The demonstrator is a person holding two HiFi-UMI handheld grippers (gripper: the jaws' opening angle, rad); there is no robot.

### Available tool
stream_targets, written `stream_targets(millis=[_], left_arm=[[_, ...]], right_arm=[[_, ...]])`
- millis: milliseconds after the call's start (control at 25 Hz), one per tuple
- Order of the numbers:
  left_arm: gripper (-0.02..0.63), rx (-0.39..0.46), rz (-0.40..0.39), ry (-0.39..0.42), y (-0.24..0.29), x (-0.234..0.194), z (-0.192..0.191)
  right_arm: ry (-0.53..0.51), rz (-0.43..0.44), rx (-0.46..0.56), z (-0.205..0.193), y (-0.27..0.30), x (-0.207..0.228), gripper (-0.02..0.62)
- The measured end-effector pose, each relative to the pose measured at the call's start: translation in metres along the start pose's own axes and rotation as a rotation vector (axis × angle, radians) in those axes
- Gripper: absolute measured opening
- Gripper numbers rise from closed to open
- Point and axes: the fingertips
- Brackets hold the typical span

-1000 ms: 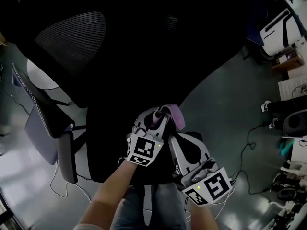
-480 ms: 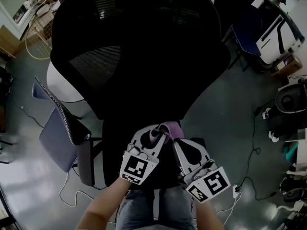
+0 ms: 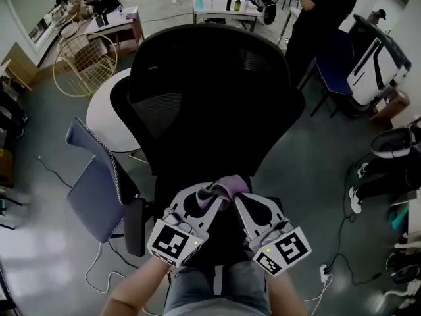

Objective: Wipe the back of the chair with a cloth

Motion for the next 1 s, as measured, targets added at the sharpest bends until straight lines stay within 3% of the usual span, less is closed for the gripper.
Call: stream_targets(millis=[320, 640, 1000], left_arm=[[0.077, 0.028, -0.036, -0.004, -0.057, 0.022, 0.037], [0.077, 0.042, -0.033, -0.013, -0.074, 0.034, 0.073], [0.077, 0.084, -0.011, -0.009, -0.085, 0.033, 0.092]], right_arm=[[-0.015, 0.081, 0.035, 0.022, -0.01, -0.057, 0.008], [-0.032, 0.19, 0.077, 0.053, -0.022, -0.079, 0.008], [-0.05, 0.173, 0.117, 0.07, -0.027, -0.082, 0.008]])
Point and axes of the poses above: the fingertips, and each gripper's own axes: y forward along the fingers, x to its right, z out of its top, and after that the axes turned 14 degrees about -z, right-handed
